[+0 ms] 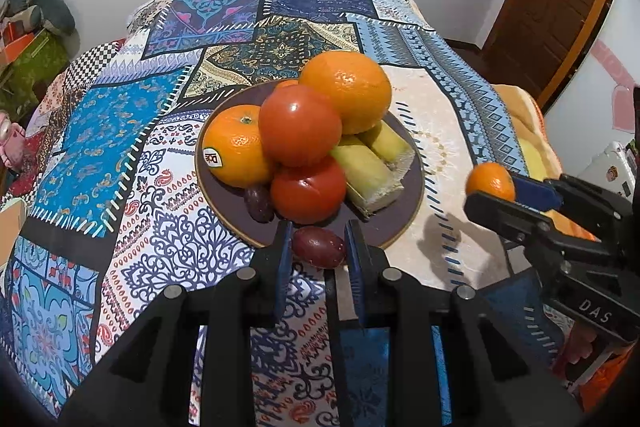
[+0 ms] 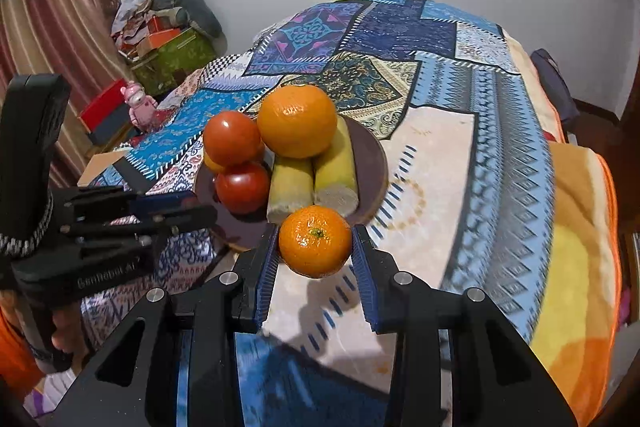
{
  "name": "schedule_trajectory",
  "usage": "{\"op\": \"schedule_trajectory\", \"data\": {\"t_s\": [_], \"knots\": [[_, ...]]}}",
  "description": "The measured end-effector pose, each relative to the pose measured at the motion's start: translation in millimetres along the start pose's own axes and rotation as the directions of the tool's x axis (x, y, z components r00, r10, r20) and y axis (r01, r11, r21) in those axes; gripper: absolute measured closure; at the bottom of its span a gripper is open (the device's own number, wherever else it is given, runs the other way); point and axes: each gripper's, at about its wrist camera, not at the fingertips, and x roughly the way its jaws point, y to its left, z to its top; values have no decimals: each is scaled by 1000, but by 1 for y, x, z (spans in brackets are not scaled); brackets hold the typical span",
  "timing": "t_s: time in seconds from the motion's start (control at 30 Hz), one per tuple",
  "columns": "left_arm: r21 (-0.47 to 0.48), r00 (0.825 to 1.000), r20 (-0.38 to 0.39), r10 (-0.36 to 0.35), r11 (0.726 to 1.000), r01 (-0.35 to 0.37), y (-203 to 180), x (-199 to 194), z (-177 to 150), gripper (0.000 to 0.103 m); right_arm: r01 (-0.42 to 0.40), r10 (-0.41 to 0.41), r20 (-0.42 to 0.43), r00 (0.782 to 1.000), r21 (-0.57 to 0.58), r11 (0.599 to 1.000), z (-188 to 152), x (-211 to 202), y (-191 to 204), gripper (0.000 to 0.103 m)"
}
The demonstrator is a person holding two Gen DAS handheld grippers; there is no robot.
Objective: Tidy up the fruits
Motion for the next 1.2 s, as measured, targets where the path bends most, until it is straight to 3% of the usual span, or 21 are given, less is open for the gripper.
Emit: {"op": "schedule_trajectory", "data": {"t_s": [0.3, 0.7, 0.83, 0.97, 1.2], "knots": [[-17, 1000, -12, 29, 999, -29, 18, 16, 3, 77, -28, 27, -25, 999, -49, 998, 16, 27, 19, 70], [-45, 1000, -16, -4, 999, 3, 27, 19, 5, 74, 6, -8, -39, 999, -57, 998, 33, 52, 19, 70], [-45, 1000, -2, -2, 999, 2, 26, 16, 4, 56, 11, -12, -59, 998, -28, 1000, 31, 58, 13, 69], [-37, 1000, 9, 2, 999, -1, 23, 12, 3, 55, 20, -21, -49, 999, -21, 1000, 31, 50, 11, 59], [-29, 996, 81, 22, 999, -20, 18, -25, 4, 55, 36, -35, 41, 999, -22, 999, 35, 2, 14, 58]]}}
